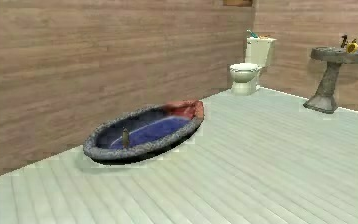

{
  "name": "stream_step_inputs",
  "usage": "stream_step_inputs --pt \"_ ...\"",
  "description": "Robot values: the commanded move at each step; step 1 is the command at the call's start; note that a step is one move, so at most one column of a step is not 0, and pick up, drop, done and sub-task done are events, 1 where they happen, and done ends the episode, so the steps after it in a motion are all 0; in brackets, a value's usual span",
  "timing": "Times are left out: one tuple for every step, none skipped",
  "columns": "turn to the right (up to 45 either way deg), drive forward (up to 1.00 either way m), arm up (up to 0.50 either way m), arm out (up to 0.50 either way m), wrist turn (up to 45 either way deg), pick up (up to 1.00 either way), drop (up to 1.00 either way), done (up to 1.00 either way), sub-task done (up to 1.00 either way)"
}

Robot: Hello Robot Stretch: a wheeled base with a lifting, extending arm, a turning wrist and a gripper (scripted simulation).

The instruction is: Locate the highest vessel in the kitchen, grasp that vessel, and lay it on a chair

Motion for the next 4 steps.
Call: stream_step_inputs --pt "45.0 0.0 0.0 0.0 0.0 0.0 0.0 0.0 0.0" --pt "0.0 0.1 0.0 0.0 0.0 0.0 0.0 0.0 0.0" --pt "-45.0 0.0 0.0 0.0 0.0 0.0 0.0 0.0 0.0" --pt "-39.0 0.0 0.0 0.0 0.0 0.0 0.0 0.0 0.0"
